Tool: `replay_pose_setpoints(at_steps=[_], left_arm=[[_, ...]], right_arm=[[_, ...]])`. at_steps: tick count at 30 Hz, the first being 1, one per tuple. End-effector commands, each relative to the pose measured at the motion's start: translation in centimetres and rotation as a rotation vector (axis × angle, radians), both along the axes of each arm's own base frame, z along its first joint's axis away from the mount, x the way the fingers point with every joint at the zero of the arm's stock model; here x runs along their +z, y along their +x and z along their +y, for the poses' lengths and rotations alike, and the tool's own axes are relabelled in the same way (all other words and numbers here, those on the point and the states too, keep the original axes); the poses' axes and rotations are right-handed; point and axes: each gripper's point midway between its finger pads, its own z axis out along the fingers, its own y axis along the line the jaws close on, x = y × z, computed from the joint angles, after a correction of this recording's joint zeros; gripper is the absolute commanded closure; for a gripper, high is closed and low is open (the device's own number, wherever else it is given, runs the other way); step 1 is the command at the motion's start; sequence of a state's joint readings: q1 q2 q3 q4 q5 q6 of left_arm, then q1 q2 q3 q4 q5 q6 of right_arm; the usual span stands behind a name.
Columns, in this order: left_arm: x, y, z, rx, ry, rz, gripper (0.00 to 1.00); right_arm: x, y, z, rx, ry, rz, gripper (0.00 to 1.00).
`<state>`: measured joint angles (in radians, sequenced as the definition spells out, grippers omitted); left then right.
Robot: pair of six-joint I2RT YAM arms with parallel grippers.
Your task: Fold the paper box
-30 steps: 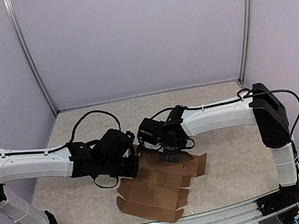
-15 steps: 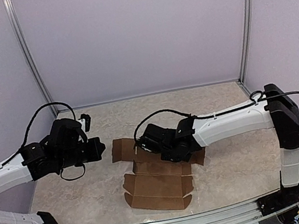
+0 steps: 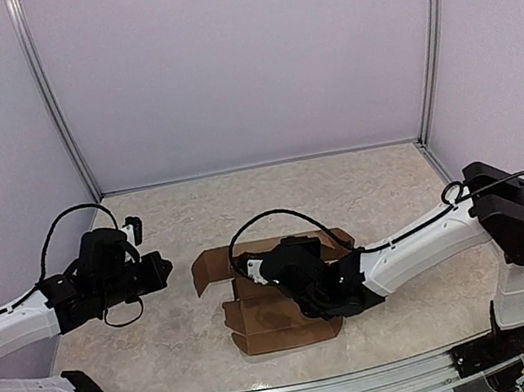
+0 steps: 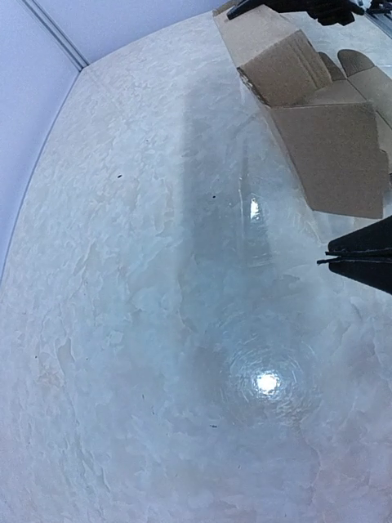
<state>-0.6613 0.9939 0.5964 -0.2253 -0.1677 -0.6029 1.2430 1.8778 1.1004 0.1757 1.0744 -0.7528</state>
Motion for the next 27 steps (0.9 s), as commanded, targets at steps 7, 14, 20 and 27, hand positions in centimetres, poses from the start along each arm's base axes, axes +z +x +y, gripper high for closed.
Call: replay_pose_setpoints(at_steps=[7, 14, 20, 27], left_arm=[[0.2, 2.2, -4.4, -0.140, -0.103, -0.066, 1.00], [-2.0, 2.3, -5.7, -0.189, -0.101, -0.015, 1.00], [-4.1, 2.0, -6.4, -0.216, -0.089, 0.036, 1.00], [-5.9, 1.0, -6.7, -0.229, -0.079, 0.086, 1.00]], right_arm=[[-0.2, -0.8, 1.7, 0.028, -0.036, -0.111, 1.00], [-2.1, -0.8, 2.1, 0.034, -0.067, -0.071, 1.00], [-3.6, -0.8, 2.1, 0.033, -0.078, -0.044, 1.00], [-4.5, -1.0, 1.8, 0.023, -0.075, -0.018, 1.00]])
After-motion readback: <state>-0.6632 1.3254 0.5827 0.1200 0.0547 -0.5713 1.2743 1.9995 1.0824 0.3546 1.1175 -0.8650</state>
